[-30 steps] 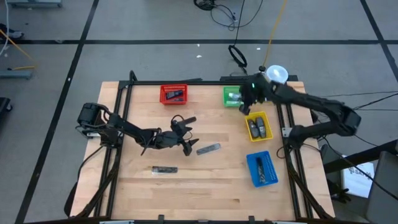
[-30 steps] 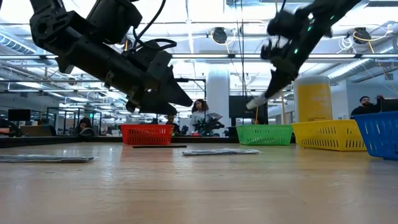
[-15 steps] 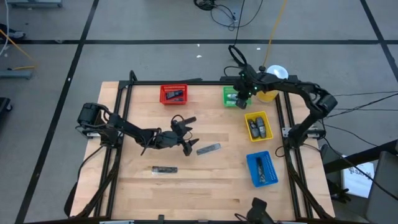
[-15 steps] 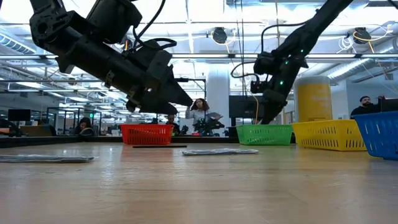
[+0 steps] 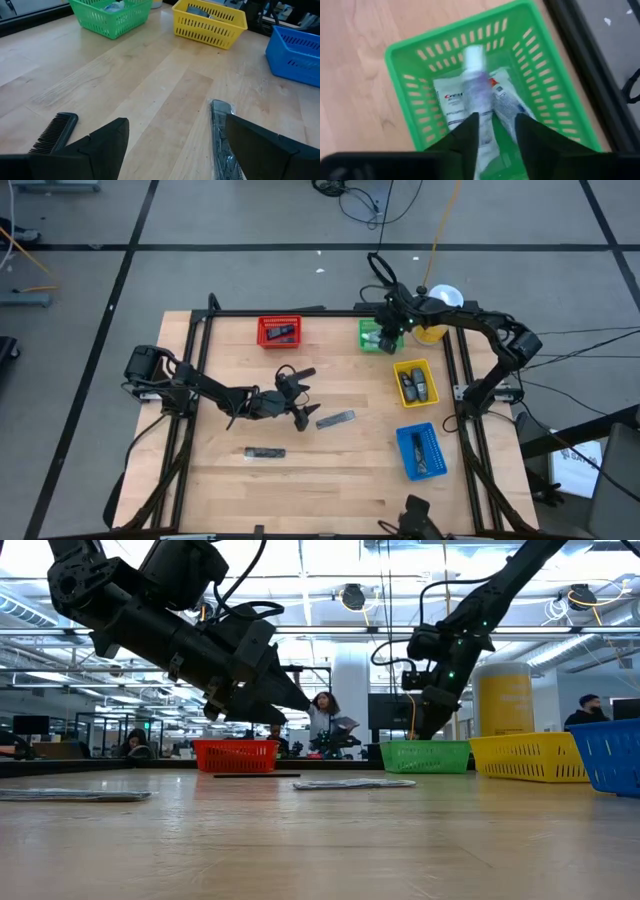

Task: Pick & Place Travel size toiletries
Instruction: Put the black comb into the blue bin

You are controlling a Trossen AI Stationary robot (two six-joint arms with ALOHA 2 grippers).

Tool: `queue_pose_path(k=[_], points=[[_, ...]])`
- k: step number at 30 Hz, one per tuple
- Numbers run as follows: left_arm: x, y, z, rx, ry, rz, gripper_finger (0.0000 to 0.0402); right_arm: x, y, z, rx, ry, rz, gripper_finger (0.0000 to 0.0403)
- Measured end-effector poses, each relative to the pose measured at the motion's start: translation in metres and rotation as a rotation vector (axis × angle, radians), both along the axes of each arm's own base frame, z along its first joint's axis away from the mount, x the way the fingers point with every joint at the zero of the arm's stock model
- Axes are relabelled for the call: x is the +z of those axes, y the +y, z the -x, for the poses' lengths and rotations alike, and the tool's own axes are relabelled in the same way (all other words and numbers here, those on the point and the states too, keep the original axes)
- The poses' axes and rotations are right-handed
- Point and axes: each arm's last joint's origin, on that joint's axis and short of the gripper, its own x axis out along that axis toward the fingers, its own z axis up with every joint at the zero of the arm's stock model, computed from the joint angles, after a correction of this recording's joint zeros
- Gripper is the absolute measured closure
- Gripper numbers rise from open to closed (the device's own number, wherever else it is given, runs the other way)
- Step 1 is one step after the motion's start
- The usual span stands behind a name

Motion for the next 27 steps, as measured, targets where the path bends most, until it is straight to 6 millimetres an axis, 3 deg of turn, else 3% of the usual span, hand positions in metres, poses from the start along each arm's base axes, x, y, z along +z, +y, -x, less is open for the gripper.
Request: queue_pose_path(k=[5,11,19,27], points=[[0.0,0.0,0.0,0.0,0.0,0.0,0.0076,0.006,-0.001,-0.001,-0.005,-0.027,0.036,0.0229],[0.0,0.0,0.0,0.0,0.0,0.0,0.0076,0.026,0.002,0.003,-0.016,-0.066,0.107,0.0192],[0.0,0.0,0.0,-0.001,0.0,0.0,0.0076,0.056,0.015,0.009,-0.005,-0.139,0.183,0.0187],[0.0,0.0,0.0,0.0,0.0,0.001,0.0076,0.083,0.041,0.006,0.065,-0.216,0.247,0.0197]])
